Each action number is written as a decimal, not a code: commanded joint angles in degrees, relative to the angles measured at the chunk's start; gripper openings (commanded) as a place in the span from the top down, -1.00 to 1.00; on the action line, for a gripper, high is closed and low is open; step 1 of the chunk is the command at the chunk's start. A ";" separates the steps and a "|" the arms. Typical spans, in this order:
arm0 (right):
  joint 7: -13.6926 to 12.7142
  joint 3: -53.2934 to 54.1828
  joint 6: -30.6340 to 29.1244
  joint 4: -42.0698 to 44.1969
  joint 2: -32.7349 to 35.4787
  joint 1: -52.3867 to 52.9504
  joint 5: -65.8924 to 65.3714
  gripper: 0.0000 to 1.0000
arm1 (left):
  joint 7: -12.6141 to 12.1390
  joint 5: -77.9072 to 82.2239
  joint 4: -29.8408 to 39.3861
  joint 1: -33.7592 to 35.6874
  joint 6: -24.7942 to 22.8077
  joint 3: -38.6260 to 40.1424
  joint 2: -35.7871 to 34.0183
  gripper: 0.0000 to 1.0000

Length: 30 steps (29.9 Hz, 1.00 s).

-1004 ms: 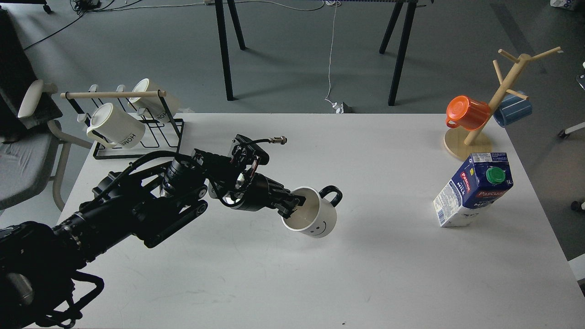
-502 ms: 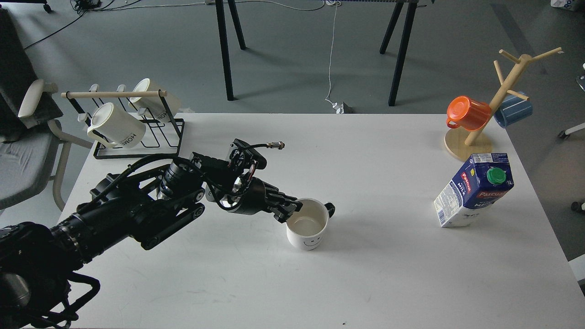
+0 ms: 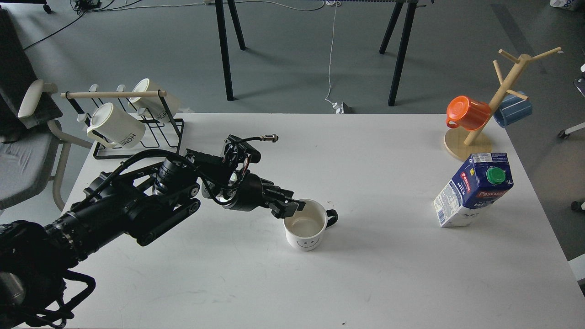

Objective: Place cup and milk with both arms

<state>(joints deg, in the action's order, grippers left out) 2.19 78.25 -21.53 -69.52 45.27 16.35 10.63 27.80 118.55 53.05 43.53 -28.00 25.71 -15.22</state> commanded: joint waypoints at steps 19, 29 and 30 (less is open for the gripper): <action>-2.45 2.60 10.87 -3.95 3.24 -0.27 12.51 -0.97 | 0.20 -54.26 5.40 1.21 0.00 15.42 -26.95 -0.95; -9.57 18.32 29.70 -12.99 3.77 -15.00 40.16 -0.98 | 0.20 -72.41 4.78 -4.23 0.00 15.33 -34.43 -0.96; -10.18 20.60 30.40 -14.40 3.77 -18.60 40.43 -0.98 | 0.20 -72.41 4.78 -4.93 0.00 15.33 -34.35 -0.96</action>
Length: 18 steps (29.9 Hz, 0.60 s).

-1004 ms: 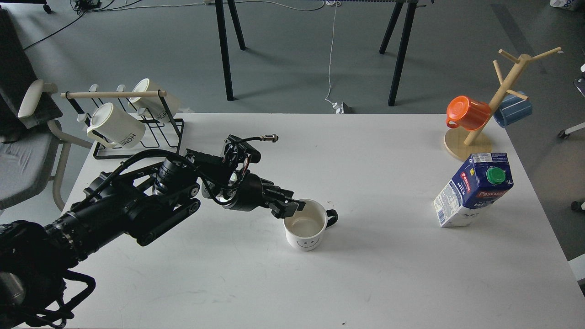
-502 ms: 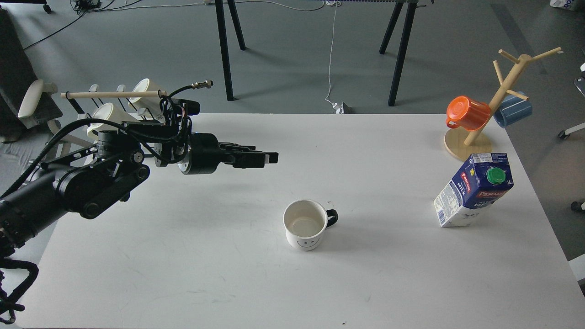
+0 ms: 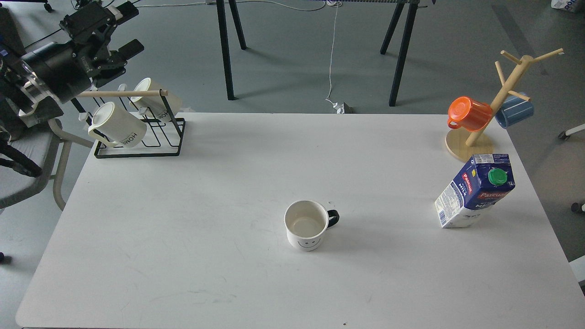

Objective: Place cup and milk with both arms

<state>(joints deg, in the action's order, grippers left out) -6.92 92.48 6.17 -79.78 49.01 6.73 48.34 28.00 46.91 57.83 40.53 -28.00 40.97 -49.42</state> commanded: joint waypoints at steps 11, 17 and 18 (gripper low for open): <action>-3.01 14.30 6.22 -14.09 -1.37 -32.91 3.78 -0.98 | 0.00 -0.50 0.00 -5.29 0.00 -0.54 2.04 -0.97; -2.66 8.00 6.13 -13.91 -4.27 -36.70 2.64 -0.98 | 0.00 -0.50 -0.17 -5.73 0.00 -0.54 2.04 -0.97; -2.40 5.89 6.05 -13.56 -4.62 -36.62 2.46 -0.98 | 0.00 -0.50 -0.26 -5.90 0.00 -0.45 2.04 -0.97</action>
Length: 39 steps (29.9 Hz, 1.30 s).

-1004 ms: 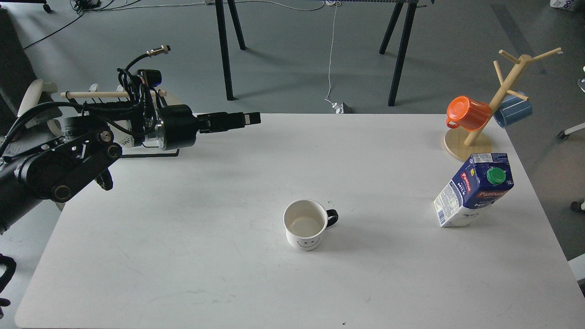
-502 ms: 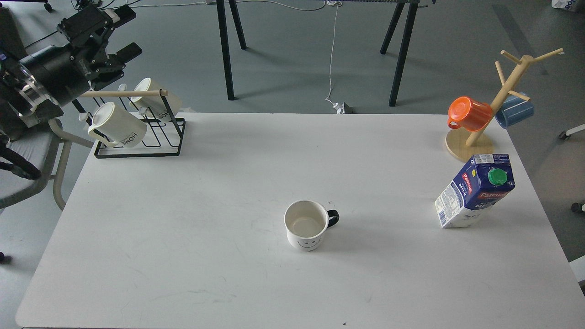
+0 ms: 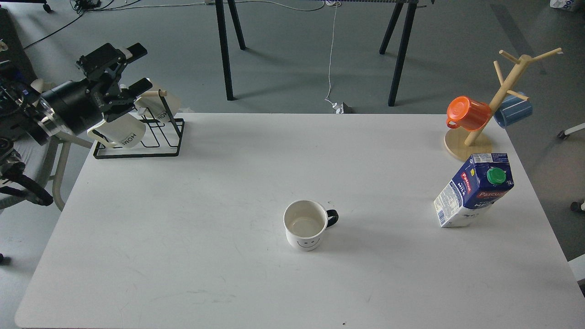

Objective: Place cup and milk with both arms

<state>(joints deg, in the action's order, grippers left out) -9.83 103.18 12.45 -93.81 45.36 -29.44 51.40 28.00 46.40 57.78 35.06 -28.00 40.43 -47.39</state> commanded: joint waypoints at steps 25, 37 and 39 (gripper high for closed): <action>0.95 -29.00 13.74 8.73 -12.92 22.58 -20.64 -0.98 | 0.00 0.09 -0.21 -2.62 0.00 0.09 1.60 -0.98; 0.77 -31.38 15.55 9.96 -15.56 27.68 -23.54 -0.98 | 0.00 0.09 -0.21 -2.71 0.00 0.00 1.77 -0.98; 0.77 -31.55 15.55 10.05 -15.56 28.82 -23.54 -0.98 | 0.00 0.09 -0.21 -2.71 0.00 0.00 1.77 -0.98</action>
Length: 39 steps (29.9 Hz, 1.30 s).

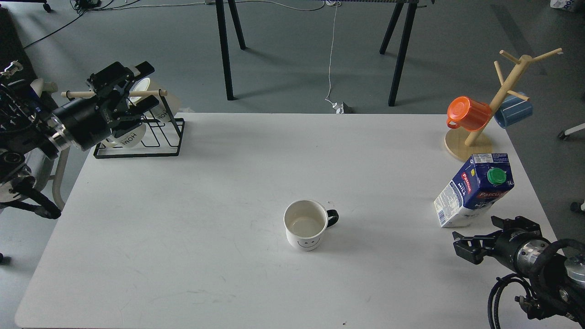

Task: Place cup and milk with both arms
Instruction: 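Reach the right gripper to the milk carton and grasp it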

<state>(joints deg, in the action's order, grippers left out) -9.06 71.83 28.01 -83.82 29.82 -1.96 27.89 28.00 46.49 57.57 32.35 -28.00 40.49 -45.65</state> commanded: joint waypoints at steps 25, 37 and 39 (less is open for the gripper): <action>-0.70 0.15 -0.01 -0.02 0.68 2.48 0.41 -0.98 | 0.00 0.01 -0.44 -0.36 0.00 -0.06 1.00 -0.98; -0.78 0.94 -0.23 -0.02 0.95 2.84 0.50 -0.98 | 0.00 0.01 -0.61 -0.71 0.00 0.03 1.00 -0.98; -0.87 1.12 -0.23 -0.11 1.03 2.75 0.50 -0.98 | 0.00 0.01 -0.61 -0.71 0.00 0.03 1.00 -0.98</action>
<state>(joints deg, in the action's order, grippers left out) -9.77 72.62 27.78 -83.84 30.67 0.87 28.34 28.00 46.49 56.95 31.68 -28.00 40.45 -44.62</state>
